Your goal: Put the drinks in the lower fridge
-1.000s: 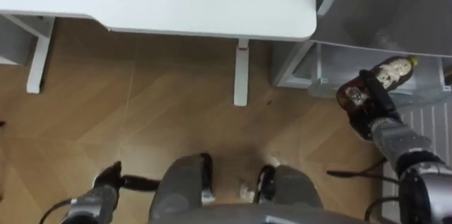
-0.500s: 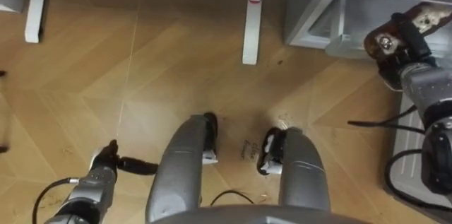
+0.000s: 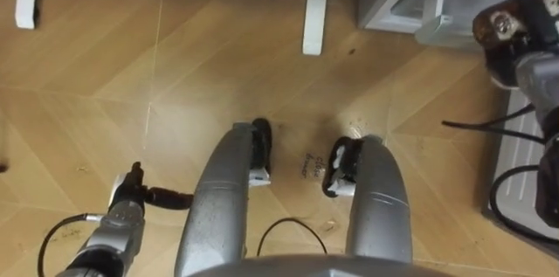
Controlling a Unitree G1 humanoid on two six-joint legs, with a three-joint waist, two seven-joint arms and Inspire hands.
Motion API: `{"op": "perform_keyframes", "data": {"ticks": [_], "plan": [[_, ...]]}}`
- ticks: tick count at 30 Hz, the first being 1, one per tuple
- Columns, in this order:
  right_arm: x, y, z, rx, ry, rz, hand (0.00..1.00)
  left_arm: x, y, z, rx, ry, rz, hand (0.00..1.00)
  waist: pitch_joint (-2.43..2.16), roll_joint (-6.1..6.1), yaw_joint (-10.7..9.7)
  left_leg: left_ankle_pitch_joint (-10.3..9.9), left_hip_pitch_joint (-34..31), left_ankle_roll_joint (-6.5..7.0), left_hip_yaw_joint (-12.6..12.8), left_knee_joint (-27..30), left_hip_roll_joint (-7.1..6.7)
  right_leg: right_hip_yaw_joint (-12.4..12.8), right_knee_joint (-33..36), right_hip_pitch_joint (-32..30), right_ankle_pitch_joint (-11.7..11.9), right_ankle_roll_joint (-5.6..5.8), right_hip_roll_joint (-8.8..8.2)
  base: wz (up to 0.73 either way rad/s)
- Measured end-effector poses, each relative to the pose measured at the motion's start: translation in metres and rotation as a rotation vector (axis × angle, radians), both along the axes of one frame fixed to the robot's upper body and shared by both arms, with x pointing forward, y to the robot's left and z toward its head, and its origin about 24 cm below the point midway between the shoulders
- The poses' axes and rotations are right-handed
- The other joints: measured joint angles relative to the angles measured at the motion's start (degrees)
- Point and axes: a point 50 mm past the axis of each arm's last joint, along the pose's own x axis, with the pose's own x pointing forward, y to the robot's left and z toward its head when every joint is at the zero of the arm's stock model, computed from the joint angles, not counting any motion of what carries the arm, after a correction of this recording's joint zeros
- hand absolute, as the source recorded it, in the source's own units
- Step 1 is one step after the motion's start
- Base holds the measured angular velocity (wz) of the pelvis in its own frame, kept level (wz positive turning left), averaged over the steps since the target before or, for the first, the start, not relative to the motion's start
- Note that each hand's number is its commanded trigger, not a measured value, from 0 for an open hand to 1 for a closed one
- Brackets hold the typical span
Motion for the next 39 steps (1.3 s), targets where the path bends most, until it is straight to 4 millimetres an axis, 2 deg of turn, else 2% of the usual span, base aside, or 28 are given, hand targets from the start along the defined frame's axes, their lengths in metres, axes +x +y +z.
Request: {"op": "perform_keyframes", "data": {"ticks": [7, 10, 11, 12, 13, 23, 31, 34, 37, 39], "plan": [[0.016, 0.003, 0.023, 0.108, -0.084, -0.056, 1.00, -0.006, 0.000, -0.001, 0.014, 0.003, 0.012, 0.00, -0.02, -0.19, 0.0, 0.0, 0.0, 0.08, 0.0, 0.0, -0.03, -0.2, 0.1, 0.0, -0.3, 0.00, -0.16, 0.00], [0.016, -0.005, 0.030, 0.106, -0.082, -0.093, 1.00, -0.009, 0.001, -0.001, 0.021, 0.006, 0.016, 0.00, -0.02, -0.19, 0.0, 0.0, 0.0, 0.08, 0.0, 0.0, -0.09, -0.4, 0.1, 0.0, -0.6, 0.32, -0.42, 0.00], [0.015, -0.007, 0.033, 0.101, -0.082, -0.103, 0.70, -0.012, 0.002, -0.002, 0.023, 0.011, 0.018, 0.00, -0.02, -0.19, 0.1, 0.0, 0.0, 0.09, 0.0, 0.0, -0.05, -0.4, 0.1, 0.1, -0.6, 0.32, -0.38, 0.00], [0.015, -0.010, 0.035, 0.096, -0.080, -0.112, 0.20, -0.013, 0.003, -0.002, 0.025, 0.014, 0.019, 0.00, -0.02, -0.19, 0.1, 0.0, 0.0, 0.09, 0.1, 0.0, -0.02, -0.4, 0.0, 0.1, -0.6, 0.32, -0.36, 0.00], [0.015, -0.012, 0.036, 0.093, -0.079, -0.118, 0.00, -0.014, 0.003, -0.002, 0.027, 0.015, 0.021, 0.00, -0.02, -0.19, 0.1, 0.0, 0.0, 0.09, 0.1, 0.0, -0.01, -0.4, 0.0, 0.1, -0.6, 0.31, -0.36, 0.00], [0.011, -0.016, 0.036, 0.105, -0.008, -0.174, 0.00, -0.018, 0.004, -0.003, 0.036, 0.032, 0.005, 0.00, 0.07, -0.35, 0.4, 0.0, 2.0, -0.07, 0.1, -0.6, 0.24, -0.4, -0.2, 1.9, -0.9, 0.00, -0.03, 0.00], [0.009, -0.016, 0.035, 0.118, 0.030, -0.193, 0.00, -0.021, 0.003, -0.003, 0.043, 0.022, 0.023, 0.00, 0.07, -0.35, 0.7, 0.0, 3.1, -0.15, 0.2, -1.3, 0.37, -0.6, -1.2, 3.1, -0.8, 0.20, 0.14, -0.01], [0.008, -0.016, 0.033, 0.130, 0.044, -0.203, 0.00, -0.023, 0.003, -0.003, 0.038, 0.023, 0.042, 0.00, 0.07, -0.35, 0.9, -0.1, 3.8, -0.20, 0.2, -1.8, 0.69, -0.6, -2.1, 3.9, -0.7, 0.34, 0.68, -0.04], [0.007, -0.016, 0.032, 0.132, 0.048, -0.214, 0.00, -0.024, 0.003, -0.003, 0.025, 0.019, 0.074, 0.00, 0.09, -0.38, 1.1, -0.2, 4.1, -0.29, 0.2, -1.9, 0.97, -0.6, -2.4, 4.3, -0.6, 0.28, 1.00, 0.00], [0.006, -0.017, 0.032, 0.131, 0.049, -0.215, 0.00, -0.024, 0.002, -0.004, 0.017, 0.019, 0.078, 0.00, 0.09, -0.39, 1.2, -0.2, 4.4, -0.29, 0.2, -2.0, 1.00, -0.6, -2.5, 4.5, -0.4, -0.14, 1.04, 0.00]]}}
